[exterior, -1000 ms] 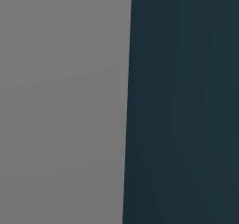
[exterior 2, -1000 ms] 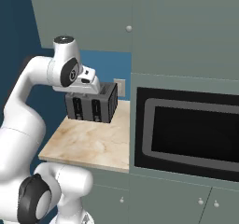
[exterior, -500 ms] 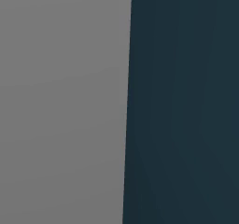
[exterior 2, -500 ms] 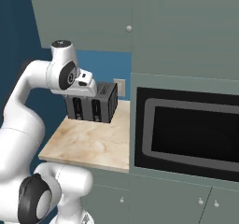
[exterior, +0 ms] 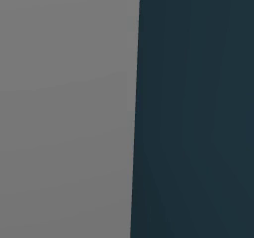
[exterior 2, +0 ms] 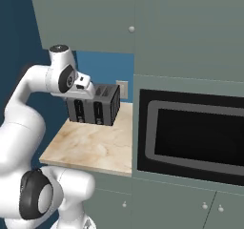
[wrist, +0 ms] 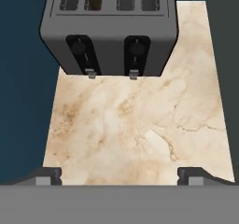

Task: Start the toaster. Once the lever pops up, take the bread to the plate on the dining counter.

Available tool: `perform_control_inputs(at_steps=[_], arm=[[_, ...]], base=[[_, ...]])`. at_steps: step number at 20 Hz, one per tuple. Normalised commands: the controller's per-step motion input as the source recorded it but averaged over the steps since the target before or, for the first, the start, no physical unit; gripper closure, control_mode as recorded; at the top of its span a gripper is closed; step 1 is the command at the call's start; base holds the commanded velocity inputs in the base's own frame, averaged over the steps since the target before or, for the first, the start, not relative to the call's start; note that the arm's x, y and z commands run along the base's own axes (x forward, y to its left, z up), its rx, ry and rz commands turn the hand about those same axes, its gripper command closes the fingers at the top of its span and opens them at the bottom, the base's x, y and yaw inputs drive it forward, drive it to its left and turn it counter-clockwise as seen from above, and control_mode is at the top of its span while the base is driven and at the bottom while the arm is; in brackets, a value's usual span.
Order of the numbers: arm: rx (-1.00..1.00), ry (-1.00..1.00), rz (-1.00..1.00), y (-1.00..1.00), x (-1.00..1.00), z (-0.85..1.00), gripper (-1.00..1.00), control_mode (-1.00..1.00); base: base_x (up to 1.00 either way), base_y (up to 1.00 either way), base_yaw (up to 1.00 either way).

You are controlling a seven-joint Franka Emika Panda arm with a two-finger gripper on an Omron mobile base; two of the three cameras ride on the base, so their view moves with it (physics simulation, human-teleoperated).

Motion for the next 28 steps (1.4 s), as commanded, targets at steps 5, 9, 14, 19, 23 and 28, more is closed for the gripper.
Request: perform_control_inputs(at_steps=[5,9,14,19,23,28], arm=[[0.0,0.0,-0.04,0.25,0.28,-0.16,-1.0,-1.0],[0.0,0.0,-0.05,0.19,0.28,-0.21,-1.0,-1.0],[0.0,0.0,-0.05,0.18,0.28,-0.19,-1.0,-1.0],[0.0,0.0,-0.04,0.11,0.26,-0.13,-1.0,-1.0],[0.0,0.0,-0.03,0.12,0.26,-0.16,-1.0,-1.0],[0.0,0.0,-0.03,0.12,0.24,-0.14,-1.0,-1.0]], base=[[0.0,0.0,0.0],[0.0,0.0,0.0],[0.0,0.0,0.0],[0.0,0.0,0.0],[0.0,0.0,0.0],[0.0,0.0,0.0]])
